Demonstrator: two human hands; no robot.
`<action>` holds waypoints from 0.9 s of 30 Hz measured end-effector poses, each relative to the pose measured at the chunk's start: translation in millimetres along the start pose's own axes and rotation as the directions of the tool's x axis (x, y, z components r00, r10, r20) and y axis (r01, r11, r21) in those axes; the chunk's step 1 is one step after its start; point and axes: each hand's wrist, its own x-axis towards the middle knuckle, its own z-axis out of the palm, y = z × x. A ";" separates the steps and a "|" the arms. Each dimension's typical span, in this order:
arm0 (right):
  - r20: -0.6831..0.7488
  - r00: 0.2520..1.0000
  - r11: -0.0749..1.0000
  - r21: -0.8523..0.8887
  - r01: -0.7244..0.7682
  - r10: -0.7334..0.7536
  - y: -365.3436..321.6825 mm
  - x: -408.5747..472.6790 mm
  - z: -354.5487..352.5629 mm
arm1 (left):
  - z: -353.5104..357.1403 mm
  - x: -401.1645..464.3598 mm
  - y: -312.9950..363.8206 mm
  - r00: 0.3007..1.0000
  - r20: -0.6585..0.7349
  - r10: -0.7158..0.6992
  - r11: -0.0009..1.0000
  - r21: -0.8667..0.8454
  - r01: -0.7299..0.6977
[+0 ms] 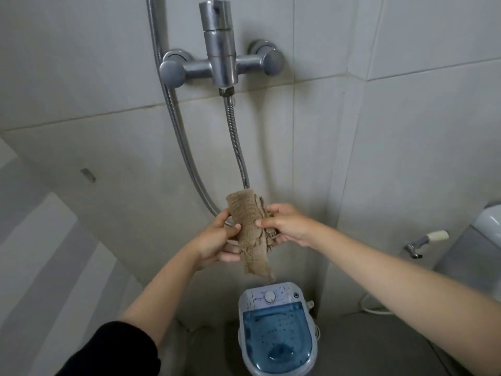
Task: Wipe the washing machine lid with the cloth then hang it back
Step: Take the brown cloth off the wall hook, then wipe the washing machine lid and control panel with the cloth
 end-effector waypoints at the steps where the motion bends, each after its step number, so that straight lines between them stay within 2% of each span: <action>1: -0.024 1.000 1.000 -0.004 0.020 -0.020 5.7 6.1 1.5 | -5.8 5.5 -5.8 0.999 0.040 -0.016 0.999 -0.051 0.018; 4: -0.116 0.981 0.988 -0.025 0.153 -0.155 22.0 17.7 5.3 | -22.2 23.3 -22.7 0.987 0.150 -0.053 0.982 -0.169 0.078; 7: -0.168 0.924 0.926 -0.226 0.302 -0.342 46.1 35.6 8.5 | -33.8 48.0 -47.6 0.970 0.229 -0.080 0.966 -0.223 0.132; 11: -0.076 0.865 0.836 -0.310 0.452 -0.496 90.6 61.0 10.1 | -35.8 80.1 -88.9 0.958 0.281 -0.060 0.932 -0.329 0.155; 14: -0.007 0.879 0.840 -0.299 0.453 -0.477 133.7 81.8 9.4 | -34.4 109.5 -132.7 0.953 0.302 -0.008 0.953 -0.286 0.099; 16: 0.014 0.896 0.865 -0.256 0.432 -0.444 162.0 94.1 8.3 | -34.5 129.8 -160.6 0.966 0.256 0.040 0.968 -0.250 0.026; 18: -0.012 0.908 0.904 -0.096 0.416 -0.419 212.8 116.9 7.5 | -30.0 160.3 -208.9 0.981 0.160 0.111 0.967 -0.245 -0.069; 21: 0.017 0.970 0.926 0.302 0.226 -0.242 254.3 139.2 1.3 | -27.0 187.8 -242.9 0.987 0.004 0.161 0.957 -0.245 -0.155; 22: 0.041 0.976 0.923 0.337 0.188 -0.214 273.0 149.6 -0.2 | -26.8 199.6 -257.8 0.980 -0.032 0.198 0.952 -0.233 -0.199; 24: 0.055 0.981 0.940 0.299 0.163 -0.188 311.9 169.2 2.1 | -26.4 220.8 -286.2 0.966 -0.098 0.241 0.944 -0.208 -0.257; 27: 0.039 0.970 0.949 0.221 0.224 -0.238 364.6 193.7 9.7 | -23.7 250.3 -326.0 0.938 -0.151 0.311 0.922 -0.192 -0.337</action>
